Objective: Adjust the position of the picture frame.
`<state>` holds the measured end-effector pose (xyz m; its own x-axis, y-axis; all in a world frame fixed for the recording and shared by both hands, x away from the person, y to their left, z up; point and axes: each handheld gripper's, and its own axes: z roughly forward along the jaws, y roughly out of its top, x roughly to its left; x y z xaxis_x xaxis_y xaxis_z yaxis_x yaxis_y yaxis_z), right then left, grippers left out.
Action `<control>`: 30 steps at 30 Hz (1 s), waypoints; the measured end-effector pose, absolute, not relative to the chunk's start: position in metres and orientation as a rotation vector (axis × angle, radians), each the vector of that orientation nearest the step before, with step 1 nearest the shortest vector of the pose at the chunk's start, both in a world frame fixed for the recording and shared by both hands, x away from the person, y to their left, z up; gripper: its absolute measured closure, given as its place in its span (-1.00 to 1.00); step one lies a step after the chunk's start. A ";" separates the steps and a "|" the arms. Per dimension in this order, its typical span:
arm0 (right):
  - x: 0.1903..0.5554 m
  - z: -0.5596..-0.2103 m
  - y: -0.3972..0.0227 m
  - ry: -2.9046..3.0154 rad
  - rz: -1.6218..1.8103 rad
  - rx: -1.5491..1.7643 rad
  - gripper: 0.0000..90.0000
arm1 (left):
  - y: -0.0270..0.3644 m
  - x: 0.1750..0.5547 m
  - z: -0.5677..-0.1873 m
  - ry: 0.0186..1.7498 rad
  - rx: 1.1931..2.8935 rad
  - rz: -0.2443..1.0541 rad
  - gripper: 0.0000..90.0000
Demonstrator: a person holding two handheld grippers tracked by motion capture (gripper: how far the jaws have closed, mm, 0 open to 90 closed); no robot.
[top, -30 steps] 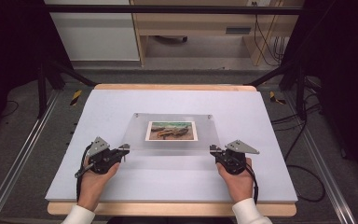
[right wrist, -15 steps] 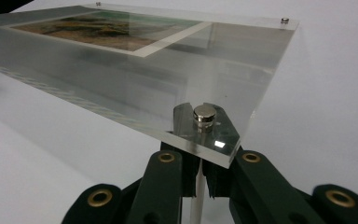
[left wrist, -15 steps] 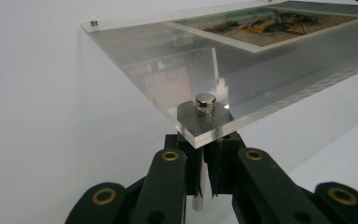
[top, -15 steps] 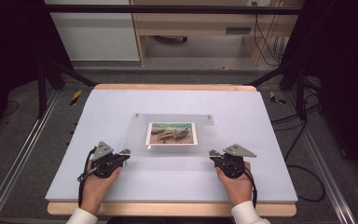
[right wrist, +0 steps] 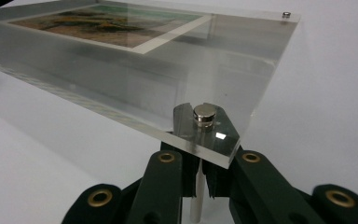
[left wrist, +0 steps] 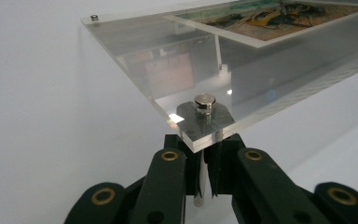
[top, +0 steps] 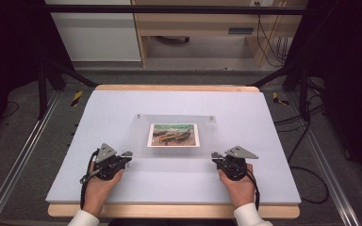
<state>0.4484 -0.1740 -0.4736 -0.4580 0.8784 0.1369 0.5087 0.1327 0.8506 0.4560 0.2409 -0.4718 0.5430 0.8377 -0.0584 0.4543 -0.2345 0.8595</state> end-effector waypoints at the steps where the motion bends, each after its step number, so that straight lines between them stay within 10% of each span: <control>1: 0.448 -0.474 -0.174 2.020 1.261 1.335 0.88 | 0.241 0.456 -0.472 1.058 1.871 0.530 0.87; 22: 0.450 -0.479 -0.176 2.035 1.244 1.348 0.86 | 0.239 0.456 -0.475 1.066 1.883 0.521 0.81; 30: 0.443 -0.472 -0.187 2.063 1.277 1.362 0.06 | 0.245 0.454 -0.475 1.098 1.895 0.500 0.08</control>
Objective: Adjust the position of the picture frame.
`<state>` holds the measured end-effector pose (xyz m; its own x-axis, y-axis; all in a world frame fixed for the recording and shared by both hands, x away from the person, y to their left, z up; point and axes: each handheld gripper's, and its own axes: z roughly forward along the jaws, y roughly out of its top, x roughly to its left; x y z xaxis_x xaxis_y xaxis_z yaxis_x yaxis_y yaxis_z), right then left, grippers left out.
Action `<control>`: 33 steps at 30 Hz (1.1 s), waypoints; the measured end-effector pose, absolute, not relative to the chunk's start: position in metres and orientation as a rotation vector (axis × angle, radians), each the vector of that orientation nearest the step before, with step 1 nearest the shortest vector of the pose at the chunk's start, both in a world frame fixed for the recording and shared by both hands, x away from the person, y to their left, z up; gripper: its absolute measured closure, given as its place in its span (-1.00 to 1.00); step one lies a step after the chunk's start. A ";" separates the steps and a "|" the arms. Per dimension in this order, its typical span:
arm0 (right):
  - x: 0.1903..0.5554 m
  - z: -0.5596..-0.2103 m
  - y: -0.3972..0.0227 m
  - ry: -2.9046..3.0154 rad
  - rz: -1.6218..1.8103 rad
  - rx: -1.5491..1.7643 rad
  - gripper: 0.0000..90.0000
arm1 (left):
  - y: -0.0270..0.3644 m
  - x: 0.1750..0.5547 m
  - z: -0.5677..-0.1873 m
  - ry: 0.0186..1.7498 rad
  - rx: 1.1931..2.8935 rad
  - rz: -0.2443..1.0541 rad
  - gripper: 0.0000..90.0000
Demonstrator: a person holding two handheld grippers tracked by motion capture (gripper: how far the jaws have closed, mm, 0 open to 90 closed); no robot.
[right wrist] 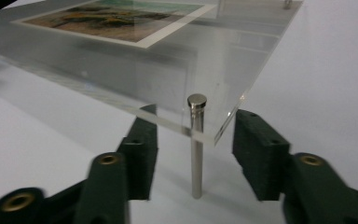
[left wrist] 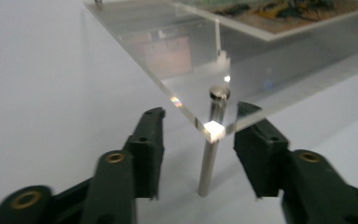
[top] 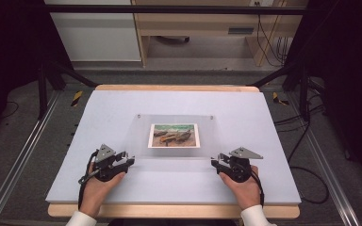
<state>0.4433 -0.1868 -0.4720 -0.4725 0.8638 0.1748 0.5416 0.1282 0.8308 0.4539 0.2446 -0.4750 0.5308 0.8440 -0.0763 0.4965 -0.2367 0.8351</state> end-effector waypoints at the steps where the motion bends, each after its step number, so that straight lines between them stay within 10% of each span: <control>1: 0.441 -0.471 -0.188 2.069 1.272 1.371 -0.05 | 0.245 0.453 -0.474 1.098 1.895 0.508 0.02; 14: 0.424 -0.456 -0.206 2.029 1.308 1.343 -0.64 | 0.240 0.441 -0.464 1.031 1.890 0.446 -0.74; 33: 0.423 -0.447 -0.215 1.926 1.345 1.371 -0.72 | 0.250 0.437 -0.450 1.006 1.809 0.419 -0.86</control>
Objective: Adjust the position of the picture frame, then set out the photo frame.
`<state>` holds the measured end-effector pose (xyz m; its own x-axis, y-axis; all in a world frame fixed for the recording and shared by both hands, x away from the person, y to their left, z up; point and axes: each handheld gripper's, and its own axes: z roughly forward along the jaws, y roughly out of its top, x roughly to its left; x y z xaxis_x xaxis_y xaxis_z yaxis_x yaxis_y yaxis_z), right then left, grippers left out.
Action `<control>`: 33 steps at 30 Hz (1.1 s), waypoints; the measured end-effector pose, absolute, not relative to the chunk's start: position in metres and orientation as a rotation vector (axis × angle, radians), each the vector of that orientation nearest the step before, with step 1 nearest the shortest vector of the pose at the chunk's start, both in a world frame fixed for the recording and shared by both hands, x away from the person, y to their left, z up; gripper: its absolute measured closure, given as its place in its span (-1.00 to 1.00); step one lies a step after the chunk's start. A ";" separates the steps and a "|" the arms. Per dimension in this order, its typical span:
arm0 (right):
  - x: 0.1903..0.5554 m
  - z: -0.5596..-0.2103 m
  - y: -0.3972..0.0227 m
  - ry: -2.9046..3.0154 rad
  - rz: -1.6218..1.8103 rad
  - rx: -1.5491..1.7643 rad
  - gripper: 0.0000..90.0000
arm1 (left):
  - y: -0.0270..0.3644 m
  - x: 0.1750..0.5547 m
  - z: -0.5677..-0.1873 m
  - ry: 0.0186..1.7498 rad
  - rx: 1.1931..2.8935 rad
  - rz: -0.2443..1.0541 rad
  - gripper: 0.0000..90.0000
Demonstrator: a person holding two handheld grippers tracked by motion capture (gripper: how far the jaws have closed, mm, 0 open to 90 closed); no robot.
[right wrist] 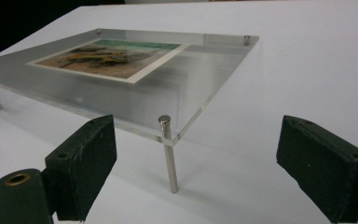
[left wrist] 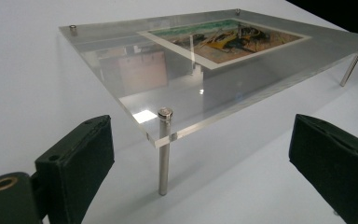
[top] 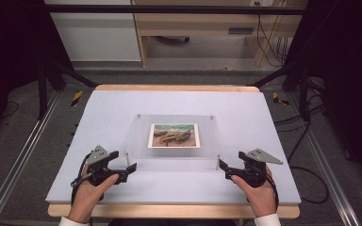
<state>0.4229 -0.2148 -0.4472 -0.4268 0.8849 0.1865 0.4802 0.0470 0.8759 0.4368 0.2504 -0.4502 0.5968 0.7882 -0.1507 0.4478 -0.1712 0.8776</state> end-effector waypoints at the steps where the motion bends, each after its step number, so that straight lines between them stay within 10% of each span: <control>1: 0.423 -0.446 -0.214 1.915 1.345 1.369 -0.72 | 0.251 0.437 -0.448 0.995 1.809 0.424 -0.86; 33: 0.484 -0.430 -0.193 2.201 1.258 1.398 -0.52 | 0.238 0.500 -0.432 1.083 1.935 0.393 -0.61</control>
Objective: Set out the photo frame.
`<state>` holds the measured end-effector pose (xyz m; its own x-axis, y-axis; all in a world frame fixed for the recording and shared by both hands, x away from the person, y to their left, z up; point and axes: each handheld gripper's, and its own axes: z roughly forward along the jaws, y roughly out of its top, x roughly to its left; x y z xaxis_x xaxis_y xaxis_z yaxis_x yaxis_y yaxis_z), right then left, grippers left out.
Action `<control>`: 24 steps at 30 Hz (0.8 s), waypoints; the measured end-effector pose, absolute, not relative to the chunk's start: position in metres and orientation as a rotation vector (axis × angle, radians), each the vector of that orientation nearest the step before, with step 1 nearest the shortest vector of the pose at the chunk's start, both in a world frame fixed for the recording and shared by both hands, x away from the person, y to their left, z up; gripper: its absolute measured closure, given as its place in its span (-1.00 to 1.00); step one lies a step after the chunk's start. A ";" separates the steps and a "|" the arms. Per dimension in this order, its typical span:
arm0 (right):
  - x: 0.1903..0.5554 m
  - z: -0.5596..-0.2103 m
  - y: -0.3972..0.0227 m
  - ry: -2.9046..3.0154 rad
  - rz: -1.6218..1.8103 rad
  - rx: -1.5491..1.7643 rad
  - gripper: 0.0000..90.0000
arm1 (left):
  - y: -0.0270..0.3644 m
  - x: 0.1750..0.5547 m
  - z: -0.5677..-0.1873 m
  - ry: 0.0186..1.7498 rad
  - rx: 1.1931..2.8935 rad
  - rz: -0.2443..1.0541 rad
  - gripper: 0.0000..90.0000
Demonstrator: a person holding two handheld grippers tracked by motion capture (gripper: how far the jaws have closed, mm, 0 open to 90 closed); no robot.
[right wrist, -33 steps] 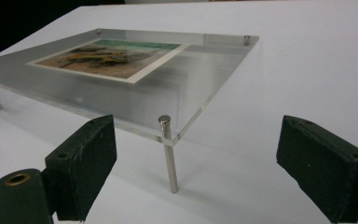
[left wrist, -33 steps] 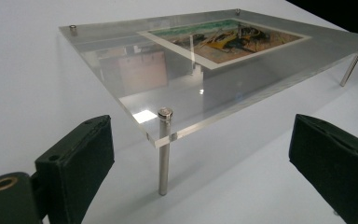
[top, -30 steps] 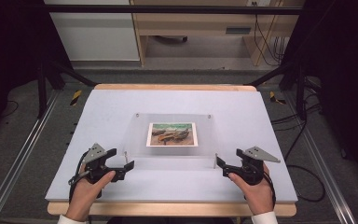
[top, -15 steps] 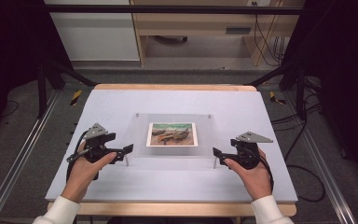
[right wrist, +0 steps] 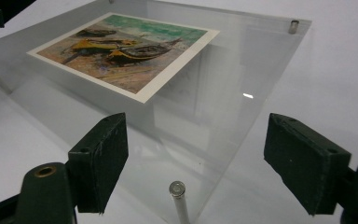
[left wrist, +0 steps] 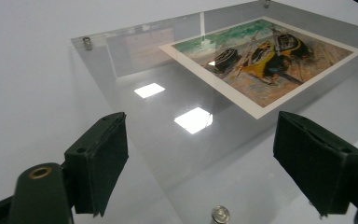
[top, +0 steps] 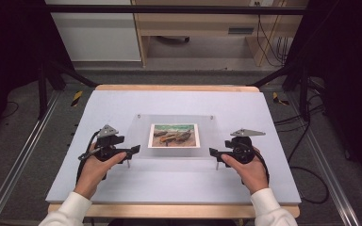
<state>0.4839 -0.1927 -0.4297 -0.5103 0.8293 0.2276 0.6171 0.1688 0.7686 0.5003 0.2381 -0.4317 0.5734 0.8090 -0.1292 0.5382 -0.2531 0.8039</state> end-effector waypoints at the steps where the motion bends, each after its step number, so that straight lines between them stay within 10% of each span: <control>1: 0.485 -0.431 -0.193 2.205 1.255 1.402 -0.53 | 0.238 0.501 -0.433 1.087 1.933 0.384 -0.61; 24: 0.499 -0.446 -0.187 2.239 1.314 1.511 -0.59 | 0.243 0.512 -0.450 1.172 1.873 0.202 -0.70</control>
